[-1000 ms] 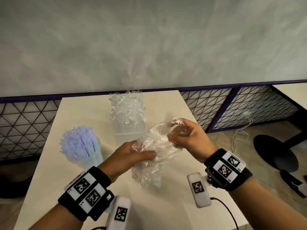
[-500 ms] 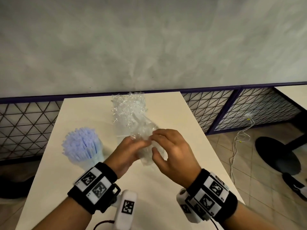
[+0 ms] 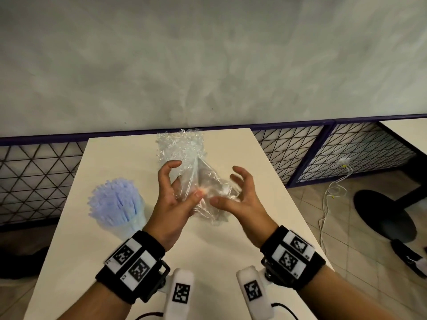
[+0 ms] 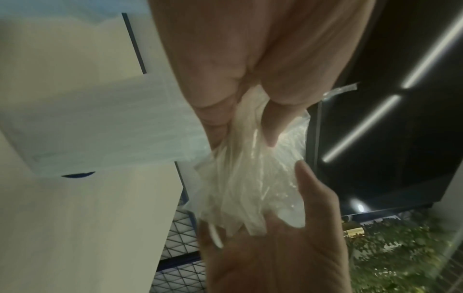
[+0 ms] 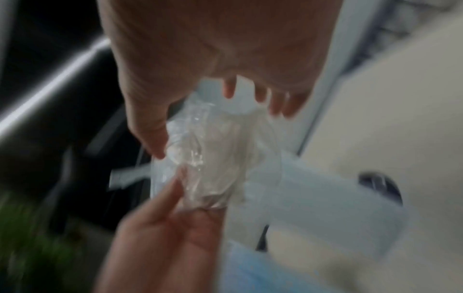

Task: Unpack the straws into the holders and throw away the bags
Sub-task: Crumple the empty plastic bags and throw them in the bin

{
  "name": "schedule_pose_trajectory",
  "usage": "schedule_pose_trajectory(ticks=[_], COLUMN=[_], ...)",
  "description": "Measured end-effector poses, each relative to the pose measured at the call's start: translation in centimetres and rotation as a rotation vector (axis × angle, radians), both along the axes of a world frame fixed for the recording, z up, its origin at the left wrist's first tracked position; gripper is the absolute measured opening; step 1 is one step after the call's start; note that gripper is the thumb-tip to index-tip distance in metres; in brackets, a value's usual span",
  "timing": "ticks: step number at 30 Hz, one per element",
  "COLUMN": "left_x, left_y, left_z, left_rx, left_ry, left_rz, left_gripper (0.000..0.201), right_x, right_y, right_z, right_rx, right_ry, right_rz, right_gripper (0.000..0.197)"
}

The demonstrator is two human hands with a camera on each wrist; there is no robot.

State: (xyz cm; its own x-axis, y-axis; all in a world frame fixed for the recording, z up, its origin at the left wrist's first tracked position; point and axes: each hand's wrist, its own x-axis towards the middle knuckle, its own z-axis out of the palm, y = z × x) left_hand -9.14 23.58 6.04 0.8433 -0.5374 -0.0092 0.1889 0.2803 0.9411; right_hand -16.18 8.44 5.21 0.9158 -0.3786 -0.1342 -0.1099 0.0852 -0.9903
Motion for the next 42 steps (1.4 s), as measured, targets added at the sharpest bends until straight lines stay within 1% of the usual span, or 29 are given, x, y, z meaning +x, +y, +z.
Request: schedule_pose_trajectory(ticks=[1, 2, 3, 4, 5, 6, 8, 9, 10, 11, 12, 13, 16, 17, 19, 20, 24, 26, 28, 30, 32, 33, 35, 36, 38, 40, 42], left_x=[0.0, 0.0, 0.0, 0.0, 0.2, 0.5, 1.2, 1.4, 1.6, 1.7, 1.6, 1.4, 1.0, 1.1, 1.6, 1.9, 1.9, 1.9, 2.4, 3.2, 3.9, 4.1, 4.3, 4.1, 3.7, 2.9, 1.8], left_y=[-0.1, -0.2, -0.3, -0.2, 0.1, 0.6, 2.0, 2.5, 2.9, 2.9, 2.6, 2.1, 0.4, 0.3, 0.8, 1.2, 2.8, 3.2, 3.4, 3.4, 3.4, 3.4, 3.5, 3.7, 4.0, 4.5, 4.7], left_z=[-0.1, -0.2, -0.2, -0.3, -0.4, -0.6, -0.5, -0.3, -0.2, -0.2, -0.2, -0.2, -0.5, -0.6, -0.3, -0.1, 0.6, 0.7, 1.1, 1.7, 1.9, 1.8, 1.3, 1.1, 0.7, 0.3, 0.0], left_rx=[-0.034, -0.064, -0.086, -0.089, -0.059, -0.007, 0.095, 0.134, 0.181, 0.243, 0.320, 0.388, 0.510, 0.526, 0.537, 0.542, 0.554, 0.544, 0.564, 0.624, 0.699, 0.733, 0.780, 0.784, 0.718, 0.591, 0.488], left_ry=[0.013, 0.032, 0.054, 0.066, 0.055, 0.021, -0.047, -0.057, -0.075, -0.111, -0.164, -0.220, -0.394, -0.448, -0.553, -0.590, -0.669, -0.719, -0.772, -0.816, -0.880, -0.929, -0.998, -0.984, -0.840, -0.579, -0.299], left_rz=[-0.002, 0.000, 0.007, 0.017, 0.018, -0.003, -0.132, -0.201, -0.235, -0.216, -0.155, -0.076, 0.156, 0.221, 0.300, 0.298, 0.167, 0.152, 0.185, 0.205, 0.194, 0.183, 0.172, 0.166, 0.168, 0.151, 0.060], left_gripper=[0.065, 0.065, 0.065, 0.064, 0.066, 0.070, 0.078, 0.080, 0.081, 0.082, 0.079, 0.076, 0.062, 0.059, 0.055, 0.055, 0.057, 0.059, 0.063, 0.064, 0.061, 0.061, 0.062, 0.063, 0.068, 0.065, 0.050], right_x=[0.2, 0.3, 0.5, 0.6, 0.7, 0.7, 0.8, 0.8, 0.9, 1.0, 1.1, 1.4, 2.1, 2.3, 2.6, 2.6, 2.3, 2.2, 2.0, 1.8, 1.6, 1.6, 1.6, 1.6, 1.7, 1.9, 1.8], right_y=[0.3, 0.5, 0.6, 0.5, 0.4, 0.2, -1.0, -1.6, -2.0, -2.2, -2.2, -1.7, 0.0, 0.4, 0.7, 0.6, -0.2, -0.3, 0.5, 1.8, 3.4, 4.2, 5.2, 5.4, 5.2, 4.6, 4.3], right_z=[-0.2, -0.1, 0.1, 0.2, 0.4, 0.5, 0.7, 1.0, 1.3, 1.7, 2.1, 2.5, 3.9, 4.2, 4.8, 4.9, 5.7, 5.7, 5.4, 4.4, 3.1, 2.4, 1.5, 1.2, 0.7, 0.3, 0.2], right_rx=[0.250, 0.417, 0.473, 0.450, 0.400, 0.354, 0.210, 0.061, -0.127, -0.317, -0.474, -0.582, -0.771, -0.789, -0.721, -0.668, -0.466, -0.336, -0.167, -0.046, -0.057, -0.057, -0.007, 0.003, -0.109, -0.283, -0.333], right_ry=[0.016, 0.028, 0.031, 0.028, 0.013, 0.005, 0.021, 0.040, 0.073, 0.114, 0.140, 0.136, 0.052, 0.034, 0.038, 0.051, 0.058, 0.043, 0.013, -0.010, 0.010, 0.032, 0.041, 0.025, -0.017, -0.054, -0.115], right_rz=[0.046, 0.069, 0.094, 0.122, 0.135, 0.123, 0.091, 0.096, 0.113, 0.128, 0.134, 0.137, 0.169, 0.196, 0.272, 0.327, 0.549, 0.609, 0.572, 0.432, 0.273, 0.218, 0.167, 0.156, 0.107, 0.026, -0.045], right_gripper=[0.097, 0.090, 0.078, 0.064, 0.052, 0.044, 0.035, 0.031, 0.030, 0.029, 0.026, 0.022, 0.012, 0.011, 0.013, 0.015, 0.021, 0.021, 0.023, 0.031, 0.045, 0.049, 0.049, 0.047, 0.042, 0.034, 0.024])
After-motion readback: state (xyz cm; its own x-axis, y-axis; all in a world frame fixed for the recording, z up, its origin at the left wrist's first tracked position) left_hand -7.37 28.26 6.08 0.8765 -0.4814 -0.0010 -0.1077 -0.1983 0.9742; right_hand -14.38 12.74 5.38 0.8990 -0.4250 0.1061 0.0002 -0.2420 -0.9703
